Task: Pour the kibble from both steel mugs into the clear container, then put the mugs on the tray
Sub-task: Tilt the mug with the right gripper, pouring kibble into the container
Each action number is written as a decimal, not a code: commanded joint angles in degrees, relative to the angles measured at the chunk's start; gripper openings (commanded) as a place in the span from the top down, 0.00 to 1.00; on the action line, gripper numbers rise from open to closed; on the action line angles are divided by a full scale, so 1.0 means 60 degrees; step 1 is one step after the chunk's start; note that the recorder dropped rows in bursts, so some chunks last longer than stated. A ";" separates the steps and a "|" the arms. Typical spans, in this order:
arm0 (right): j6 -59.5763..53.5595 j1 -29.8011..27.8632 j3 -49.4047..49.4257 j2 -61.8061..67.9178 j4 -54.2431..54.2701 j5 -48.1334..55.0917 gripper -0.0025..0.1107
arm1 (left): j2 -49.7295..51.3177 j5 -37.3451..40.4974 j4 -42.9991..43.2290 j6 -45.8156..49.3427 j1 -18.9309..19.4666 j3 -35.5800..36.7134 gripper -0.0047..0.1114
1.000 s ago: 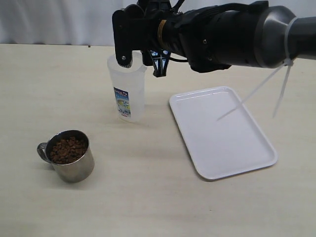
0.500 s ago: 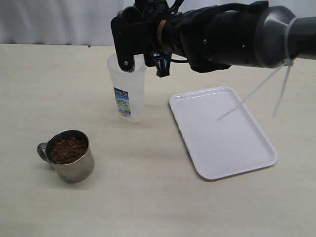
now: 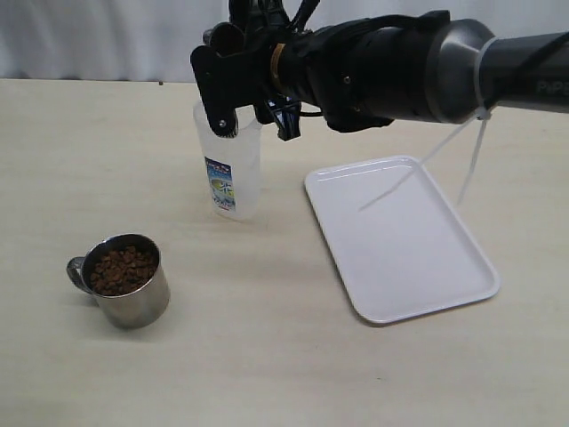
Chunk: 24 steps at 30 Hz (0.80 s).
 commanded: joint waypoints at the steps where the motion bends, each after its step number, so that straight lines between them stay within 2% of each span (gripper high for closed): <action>1: -0.0949 0.0193 -0.0089 -0.0075 -0.0110 0.0545 0.94 | -0.0027 -0.0113 0.0004 -0.0019 -0.0079 0.0024 0.96; 7: -0.2005 0.0506 -0.0089 -0.0041 -0.0110 0.1074 0.94 | -0.0027 -0.0113 0.0004 -0.0019 -0.0079 0.0024 0.96; 24: -0.2474 0.0506 -0.0089 -0.0041 -0.0110 0.1355 0.94 | -0.0027 -0.0113 -0.0016 -0.0019 -0.0079 0.0024 0.96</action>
